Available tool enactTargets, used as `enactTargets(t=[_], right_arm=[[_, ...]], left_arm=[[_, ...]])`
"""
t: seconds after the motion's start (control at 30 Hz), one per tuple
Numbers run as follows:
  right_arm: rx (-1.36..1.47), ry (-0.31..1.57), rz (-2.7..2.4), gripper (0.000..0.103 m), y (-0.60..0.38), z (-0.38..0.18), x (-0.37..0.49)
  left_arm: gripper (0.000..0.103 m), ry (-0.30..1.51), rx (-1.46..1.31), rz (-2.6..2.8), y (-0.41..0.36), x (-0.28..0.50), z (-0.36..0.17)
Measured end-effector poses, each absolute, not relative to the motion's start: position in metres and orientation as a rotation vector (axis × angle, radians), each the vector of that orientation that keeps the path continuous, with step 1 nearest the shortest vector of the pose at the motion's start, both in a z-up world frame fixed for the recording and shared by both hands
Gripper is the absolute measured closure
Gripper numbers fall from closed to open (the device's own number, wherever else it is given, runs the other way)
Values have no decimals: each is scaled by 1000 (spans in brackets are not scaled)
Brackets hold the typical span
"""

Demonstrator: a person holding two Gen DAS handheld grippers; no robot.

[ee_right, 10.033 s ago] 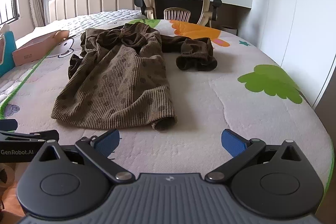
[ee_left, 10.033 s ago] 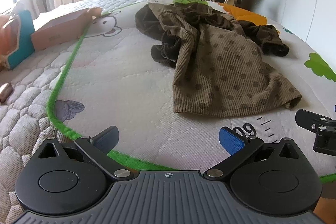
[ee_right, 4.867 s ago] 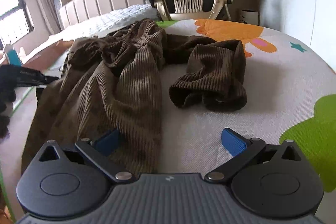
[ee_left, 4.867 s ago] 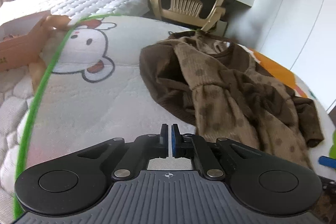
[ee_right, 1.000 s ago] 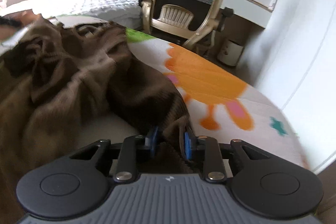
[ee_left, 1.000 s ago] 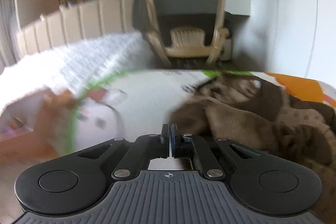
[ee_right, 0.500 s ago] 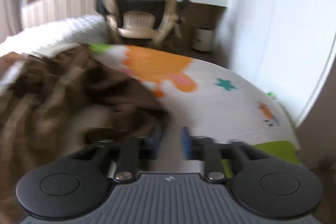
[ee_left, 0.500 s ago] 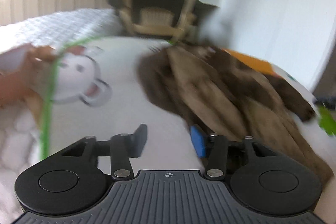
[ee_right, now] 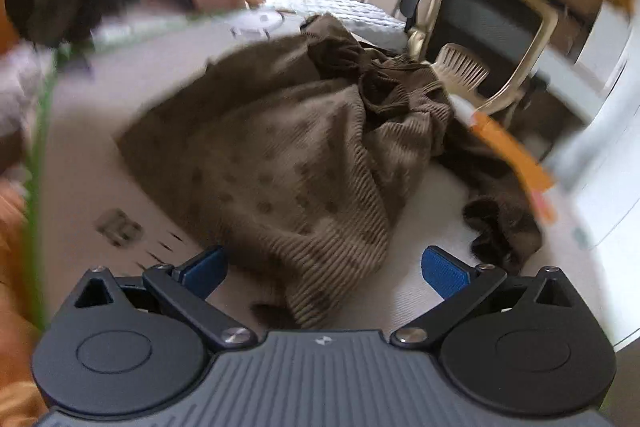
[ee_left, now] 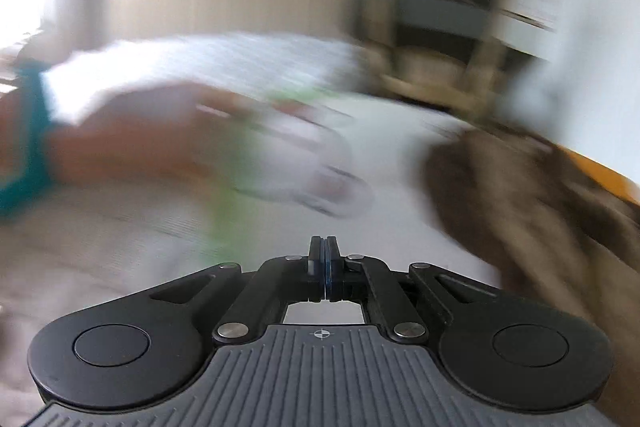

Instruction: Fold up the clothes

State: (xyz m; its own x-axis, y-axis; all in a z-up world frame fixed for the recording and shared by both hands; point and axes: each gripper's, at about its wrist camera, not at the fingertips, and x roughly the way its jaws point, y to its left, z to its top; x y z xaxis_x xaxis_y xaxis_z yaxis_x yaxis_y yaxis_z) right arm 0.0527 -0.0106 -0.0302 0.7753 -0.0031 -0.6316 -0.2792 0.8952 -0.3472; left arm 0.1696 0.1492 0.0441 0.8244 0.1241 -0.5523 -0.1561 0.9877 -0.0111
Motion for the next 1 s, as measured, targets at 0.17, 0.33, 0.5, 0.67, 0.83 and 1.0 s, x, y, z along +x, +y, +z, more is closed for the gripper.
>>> enactTargets(t=[0.17,0.33,0.5,0.67,0.83,1.0], right_arm=[[-446,545,-147,0,-25,-20,75],[-144,468,-330,0,-72,15,93],[-169,431,-300,0,-69,24,88],[-312,350,-397,0,-68,43,94],[-446,306,-540,0,-94,51,90],[-333,336,-514,0,-118,61,83]], left_arm=[[24,572,-26,-47,118,123,64],[9,595,91,-388,26,82,59],[8,601,250,-455,-32,76,43],[6,593,385,-296,-52,100,25],[7,428,419,67,15,129,55],[7,323,239,289,97,140,109]])
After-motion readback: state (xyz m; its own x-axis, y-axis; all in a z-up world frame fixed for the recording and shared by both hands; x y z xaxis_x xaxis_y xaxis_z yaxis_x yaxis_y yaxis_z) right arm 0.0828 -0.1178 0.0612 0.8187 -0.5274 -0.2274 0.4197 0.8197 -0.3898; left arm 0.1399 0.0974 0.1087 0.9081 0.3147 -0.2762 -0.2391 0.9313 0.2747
